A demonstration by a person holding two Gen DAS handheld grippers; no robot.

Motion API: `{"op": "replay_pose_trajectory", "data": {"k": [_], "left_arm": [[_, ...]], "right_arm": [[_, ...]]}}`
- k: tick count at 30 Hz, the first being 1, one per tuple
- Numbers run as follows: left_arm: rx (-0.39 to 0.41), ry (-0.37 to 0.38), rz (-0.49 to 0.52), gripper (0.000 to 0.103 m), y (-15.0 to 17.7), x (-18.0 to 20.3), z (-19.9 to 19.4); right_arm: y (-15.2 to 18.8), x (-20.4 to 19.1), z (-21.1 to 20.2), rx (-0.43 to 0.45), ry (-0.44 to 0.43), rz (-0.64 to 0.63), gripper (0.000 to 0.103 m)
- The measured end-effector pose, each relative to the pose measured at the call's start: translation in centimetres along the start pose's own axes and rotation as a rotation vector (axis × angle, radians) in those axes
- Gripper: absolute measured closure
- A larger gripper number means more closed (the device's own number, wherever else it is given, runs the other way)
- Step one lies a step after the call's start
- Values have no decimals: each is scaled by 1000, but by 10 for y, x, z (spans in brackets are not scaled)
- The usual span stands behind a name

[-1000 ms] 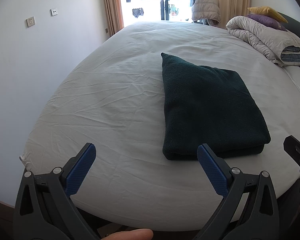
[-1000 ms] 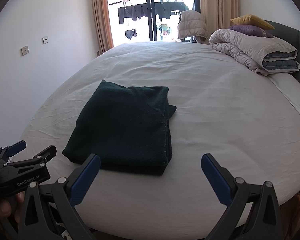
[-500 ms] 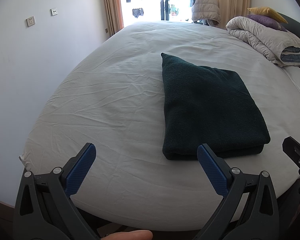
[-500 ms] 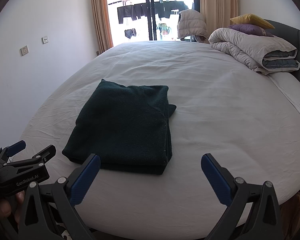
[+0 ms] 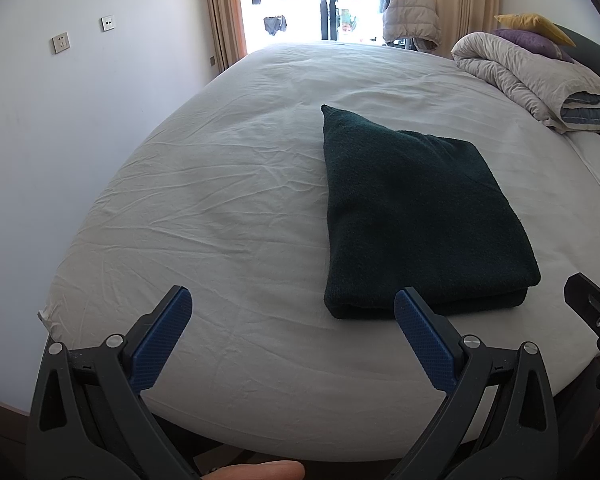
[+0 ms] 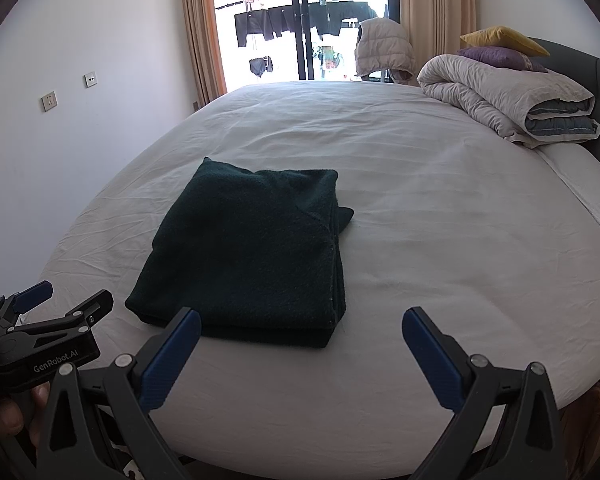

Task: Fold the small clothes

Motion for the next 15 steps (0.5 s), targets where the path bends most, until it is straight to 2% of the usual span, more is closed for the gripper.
{"op": "replay_pose_trajectory", "data": {"k": [15], "left_arm": [[-17, 16, -8, 0, 4, 1, 1]], "right_arm": [[2, -1, 1, -4, -3, 2, 0]]}}
Point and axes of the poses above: each gripper's, at about its wrist camera, not at the fingertips, and z roughly the way its jaws point, x to its right, y to its underside, the point moved 8 cm from there along z, roughly the way its jaws point, and after that the axes turned 7 degrees about -z, right-handed, at the moved point
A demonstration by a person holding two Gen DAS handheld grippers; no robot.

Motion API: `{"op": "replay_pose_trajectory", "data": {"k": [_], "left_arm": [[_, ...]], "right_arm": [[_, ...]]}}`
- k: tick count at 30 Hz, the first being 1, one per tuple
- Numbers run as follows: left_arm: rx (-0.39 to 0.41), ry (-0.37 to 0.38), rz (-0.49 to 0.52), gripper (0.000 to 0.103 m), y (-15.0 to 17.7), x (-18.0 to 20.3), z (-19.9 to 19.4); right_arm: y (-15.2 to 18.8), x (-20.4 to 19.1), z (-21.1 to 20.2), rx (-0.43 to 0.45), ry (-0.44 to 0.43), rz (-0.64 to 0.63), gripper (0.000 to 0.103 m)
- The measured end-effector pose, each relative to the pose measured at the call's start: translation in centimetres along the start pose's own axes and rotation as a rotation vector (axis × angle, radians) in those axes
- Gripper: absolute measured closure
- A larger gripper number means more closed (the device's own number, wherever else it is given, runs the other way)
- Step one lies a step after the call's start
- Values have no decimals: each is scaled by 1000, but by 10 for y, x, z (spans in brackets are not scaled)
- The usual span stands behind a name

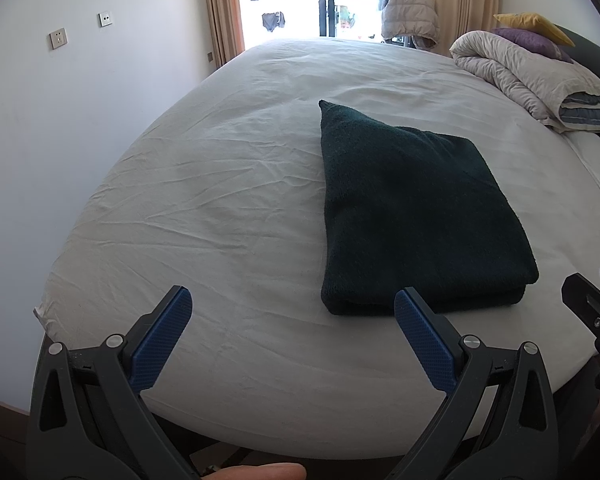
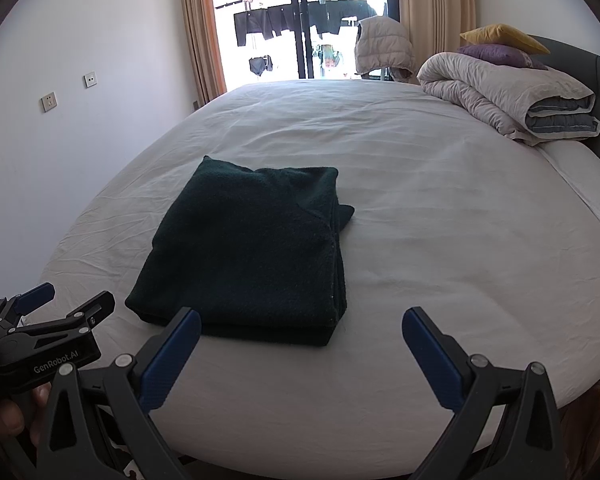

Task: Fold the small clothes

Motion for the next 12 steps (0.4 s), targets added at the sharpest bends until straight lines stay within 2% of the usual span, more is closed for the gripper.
{"op": "replay_pose_trajectory", "data": {"k": [12], "left_arm": [[-2, 14, 7, 0, 1, 0, 0]], "right_arm": [[8, -3, 2, -8, -8, 7, 0]]}}
Point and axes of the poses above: each gripper's, at about its wrist camera, not at the fingertips, and z roughly the way its jaws point, x to its right, y to its underside, the point moved 8 cm from there along z, roughly the way its jaws point, and after that the axes turned 7 degrees about -z, right-handed, at the moved point
